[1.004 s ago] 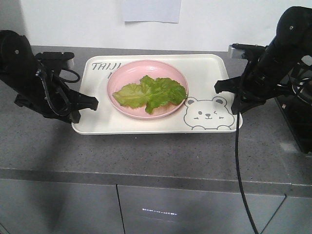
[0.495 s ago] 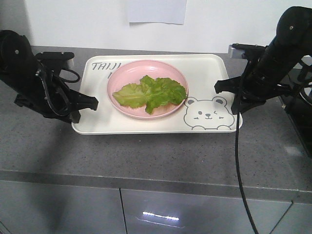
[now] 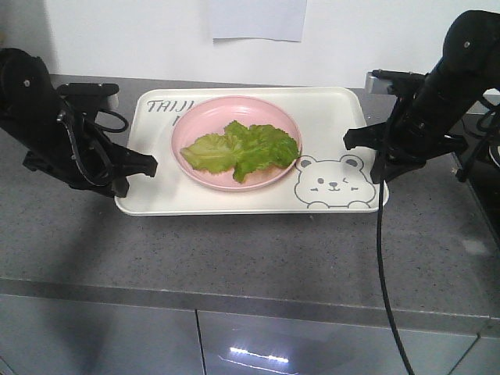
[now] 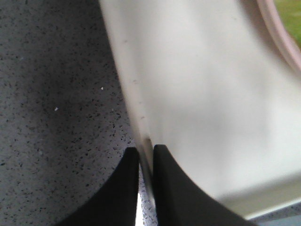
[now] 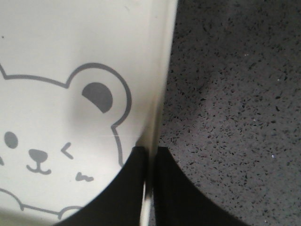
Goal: Transfer vegetables to tray and serve
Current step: 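Hold the tray above the countertop while the base aligns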
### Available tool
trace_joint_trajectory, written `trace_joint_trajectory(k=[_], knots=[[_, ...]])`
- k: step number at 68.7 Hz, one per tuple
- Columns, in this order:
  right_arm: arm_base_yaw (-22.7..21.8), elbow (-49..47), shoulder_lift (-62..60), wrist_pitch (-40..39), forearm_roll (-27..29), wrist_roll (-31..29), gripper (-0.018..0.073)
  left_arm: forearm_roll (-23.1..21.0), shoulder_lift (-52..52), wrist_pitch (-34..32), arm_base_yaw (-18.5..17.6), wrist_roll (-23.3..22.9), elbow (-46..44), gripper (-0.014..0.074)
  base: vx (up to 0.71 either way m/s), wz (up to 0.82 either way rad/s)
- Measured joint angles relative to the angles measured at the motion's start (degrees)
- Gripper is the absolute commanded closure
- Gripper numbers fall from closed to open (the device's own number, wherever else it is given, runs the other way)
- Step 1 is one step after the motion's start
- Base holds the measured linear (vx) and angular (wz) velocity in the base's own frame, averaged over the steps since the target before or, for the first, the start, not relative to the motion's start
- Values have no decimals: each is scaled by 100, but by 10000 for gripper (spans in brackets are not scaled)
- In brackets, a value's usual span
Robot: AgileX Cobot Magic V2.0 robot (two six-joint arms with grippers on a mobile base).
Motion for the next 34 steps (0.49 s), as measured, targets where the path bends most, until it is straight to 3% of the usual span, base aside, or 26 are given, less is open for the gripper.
trace_joint_trajectory(k=[34], knots=[[0,0,0,0,0,0,564,0,0,0,0,0,0,603,4,2]])
